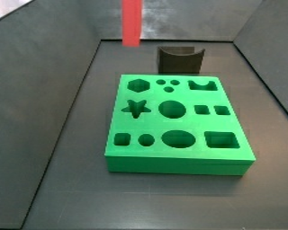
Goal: Pick up the double-square object. Move up. Move to above the board. Insert the double-square object.
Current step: Insert the double-square object.
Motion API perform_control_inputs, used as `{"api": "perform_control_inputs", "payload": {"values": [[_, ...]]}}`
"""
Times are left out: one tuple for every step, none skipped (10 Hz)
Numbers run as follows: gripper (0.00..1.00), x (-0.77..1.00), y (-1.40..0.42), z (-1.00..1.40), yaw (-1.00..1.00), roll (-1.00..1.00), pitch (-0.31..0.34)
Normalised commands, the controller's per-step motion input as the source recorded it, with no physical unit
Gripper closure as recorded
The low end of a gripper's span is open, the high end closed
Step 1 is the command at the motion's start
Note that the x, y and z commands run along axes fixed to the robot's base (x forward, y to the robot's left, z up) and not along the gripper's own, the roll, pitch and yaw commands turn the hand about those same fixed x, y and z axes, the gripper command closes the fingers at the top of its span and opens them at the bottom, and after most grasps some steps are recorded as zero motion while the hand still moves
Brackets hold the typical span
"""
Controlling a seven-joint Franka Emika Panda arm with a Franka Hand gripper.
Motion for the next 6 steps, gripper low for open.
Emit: {"api": "perform_control_inputs", "payload": {"values": [[1.00,0.02,-0.03,-0.01,0.00,0.00,0.000],[1.00,0.45,-0.17,-0.07,-0.13,-0.01,-0.029],[1.00,0.73,-0.23,-0.13,-0.32,0.00,-0.024],[1.00,0.97,-0.12,-0.14,-0.16,0.00,-0.043],[1.00,1.00,-0.11,-0.08,-0.05,0.00,-0.037],[1.00,1.00,-0.11,-0.06,0.00,0.00,-0.011]]}}
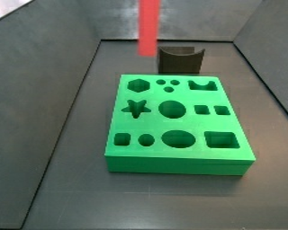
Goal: Pick up the double-square object. Move up. Move to above the board. Insert the double-square object.
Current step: Insert the double-square object.
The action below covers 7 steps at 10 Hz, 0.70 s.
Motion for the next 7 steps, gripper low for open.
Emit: {"api": "perform_control_inputs", "payload": {"values": [[1.00,1.00,-0.11,-0.10,0.00,0.00,0.000],[1.00,1.00,-0.10,-0.13,0.00,0.02,0.000],[1.00,1.00,-0.08,-0.17,0.00,0.03,0.000],[1.00,1.00,-0.07,-0.19,0.00,0.05,0.000],[1.00,1.00,-0.06,-0.21,0.00,0.06,0.000],[1.00,1.00,-0.07,-0.17,-0.06,0.04,0.000],[1.00,0.99,-0.07,-0.09,-0.16,0.02,0.000]]}}
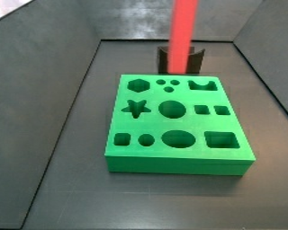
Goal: Pick up the double-square object. Move up. Move to above the board. Insert the double-square object.
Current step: Insert the double-square object.
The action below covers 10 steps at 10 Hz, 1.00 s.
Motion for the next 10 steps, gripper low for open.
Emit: {"api": "perform_control_inputs", "payload": {"values": [[1.00,0.92,-0.08,-0.05,-0.23,0.01,0.000],[1.00,0.91,-0.08,-0.04,-0.24,0.00,0.000],[1.00,0.87,-0.05,-0.11,-0.27,0.04,0.000],[1.00,0.84,-0.03,-0.14,-0.30,0.05,0.000],[1.00,0.78,-0.01,-0.18,-0.37,0.07,0.000],[1.00,0.71,0.00,-0.22,-0.45,0.09,0.000],[1.00,0.53,0.00,-0.25,-0.63,0.09,-0.009],[1.00,0.27,0.00,-0.17,-0.86,0.04,-0.021],[1.00,0.09,0.02,-0.09,-1.00,0.00,-0.040],[1.00,0.09,0.02,-0.07,-1.00,0.00,-0.053]]}}
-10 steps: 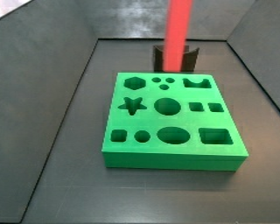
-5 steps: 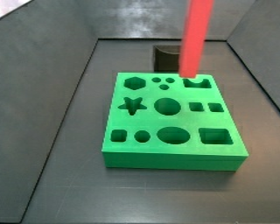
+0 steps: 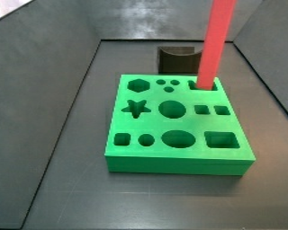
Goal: Pick up the double-square object. Move up. Move to above the board. Insert the double-square object.
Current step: Insert the double-square object.
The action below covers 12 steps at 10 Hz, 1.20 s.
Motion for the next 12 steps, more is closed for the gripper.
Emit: {"api": "perform_control_inputs", "payload": {"values": [[1.00,0.09,0.02,-0.07,-1.00,0.00,-0.054],[1.00,0.09,0.02,-0.07,-1.00,0.00,-0.059],[1.00,0.09,0.02,-0.07,-1.00,0.00,-0.053],[1.00,0.09,0.02,-0.07,-1.00,0.00,-0.054],[1.00,0.09,0.02,-0.07,-1.00,0.00,-0.056],[1.00,0.13,0.04,0.00,-0.98,0.00,-0.044],[1.00,0.00,0.00,0.00,0.01,0.00,0.000],[1.00,0.00,-0.05,-0.08,0.00,0.00,0.000],[1.00,0.29,0.00,-0.11,-0.81,-0.05,0.000],[1.00,0.01,0.00,-0.16,-1.00,-0.03,0.000],[1.00,0.02,0.00,-0.18,-1.00,-0.03,0.000],[1.00,0.02,0.00,-0.18,-1.00,-0.03,0.000]]}}
